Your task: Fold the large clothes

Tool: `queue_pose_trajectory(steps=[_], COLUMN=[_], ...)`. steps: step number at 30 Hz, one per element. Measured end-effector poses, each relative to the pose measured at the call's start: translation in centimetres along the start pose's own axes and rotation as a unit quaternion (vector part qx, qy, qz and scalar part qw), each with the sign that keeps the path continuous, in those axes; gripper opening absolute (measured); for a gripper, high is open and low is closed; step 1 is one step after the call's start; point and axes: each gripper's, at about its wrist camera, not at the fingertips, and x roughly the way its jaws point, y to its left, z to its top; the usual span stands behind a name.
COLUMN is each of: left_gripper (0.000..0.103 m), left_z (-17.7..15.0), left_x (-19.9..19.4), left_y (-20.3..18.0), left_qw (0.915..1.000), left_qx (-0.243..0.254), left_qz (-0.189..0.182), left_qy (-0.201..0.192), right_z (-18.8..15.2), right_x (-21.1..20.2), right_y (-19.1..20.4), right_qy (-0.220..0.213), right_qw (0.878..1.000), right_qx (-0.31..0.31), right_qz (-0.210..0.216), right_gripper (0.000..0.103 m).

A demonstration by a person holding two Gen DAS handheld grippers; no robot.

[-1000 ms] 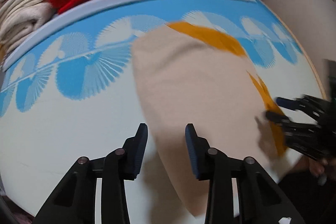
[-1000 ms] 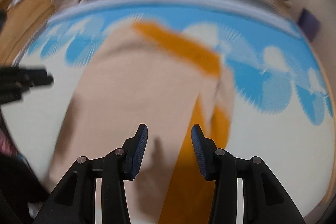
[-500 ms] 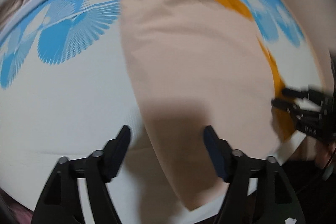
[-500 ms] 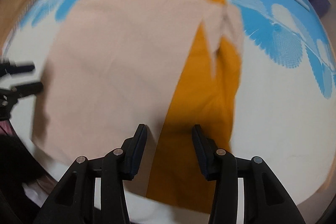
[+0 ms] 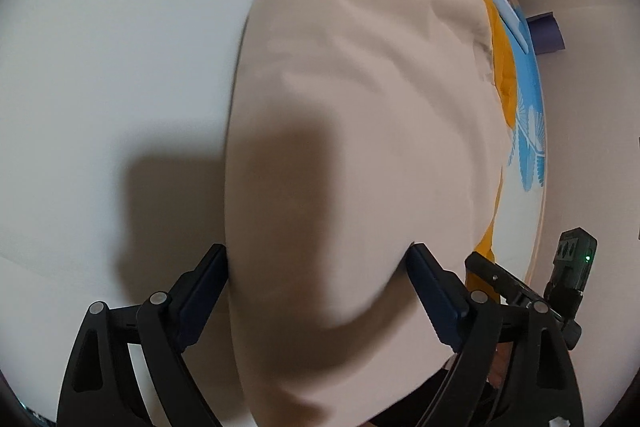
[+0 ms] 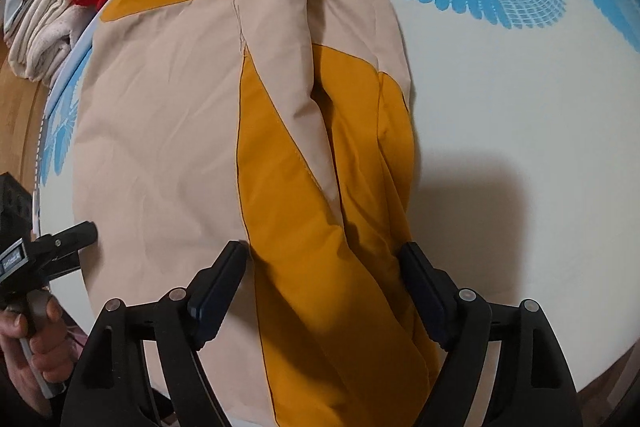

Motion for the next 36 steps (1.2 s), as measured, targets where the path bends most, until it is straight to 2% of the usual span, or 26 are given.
queue_pose_trajectory(steps=[6,8,9,10,11,13,16,19,24,31,36], left_gripper=[0.086,0.082,0.079,0.074,0.068,0.061,0.052,0.048,0.047,0.048,0.053], left_z=[0.7,0.8,0.8,0.8,0.8,0.8,0.9,1.4,2.8,5.0,5.5], left_x=[0.4,0.5,0.4,0.3,0.1,-0.7,-1.8,-3.1,-5.1,-7.0,-7.5], left_y=[-0.3,-0.5,-0.8,-1.1,-1.6,-2.8,-4.1,-4.2,-2.5,1.4,2.8], left_qw=[0.9995,0.9994,0.9994,0.9992,0.9989,0.9974,0.9941,0.9921,0.9896,0.9885,0.9893], left_qx=[-0.014,-0.011,-0.007,-0.003,0.003,0.022,0.049,0.052,0.044,0.011,0.005], left_qz=[-0.005,-0.004,-0.002,0.002,0.006,0.016,0.025,0.022,0.034,0.051,0.054], left_qy=[-0.028,-0.032,-0.035,-0.039,-0.047,-0.066,-0.094,-0.112,-0.132,-0.142,-0.136], right_z=[0.3,0.4,0.4,0.5,0.4,0.4,0.5,0.7,1.9,3.3,3.9], right_x=[0.4,0.4,0.5,0.6,0.6,0.3,-0.1,-0.4,-0.2,0.9,1.2], right_y=[-0.2,-0.3,-0.3,-0.4,-0.4,0.1,0.8,2.2,5.3,10.4,12.1], right_qy=[-0.004,-0.007,-0.008,-0.011,-0.013,-0.022,-0.035,-0.048,-0.065,-0.076,-0.082], right_qw=[1.0,1.0,1.0,1.0,1.0,1.0,0.999,0.998,0.997,0.995,0.993], right_qx=[-0.007,-0.006,-0.005,-0.005,-0.005,-0.005,-0.005,-0.014,-0.019,-0.034,-0.046], right_qz=[0.0,0.004,0.006,0.009,0.017,0.016,0.027,0.032,0.048,0.062,0.068], right_gripper=[0.078,0.071,0.065,0.053,0.049,0.029,0.016,0.011,0.01,0.01,0.01])
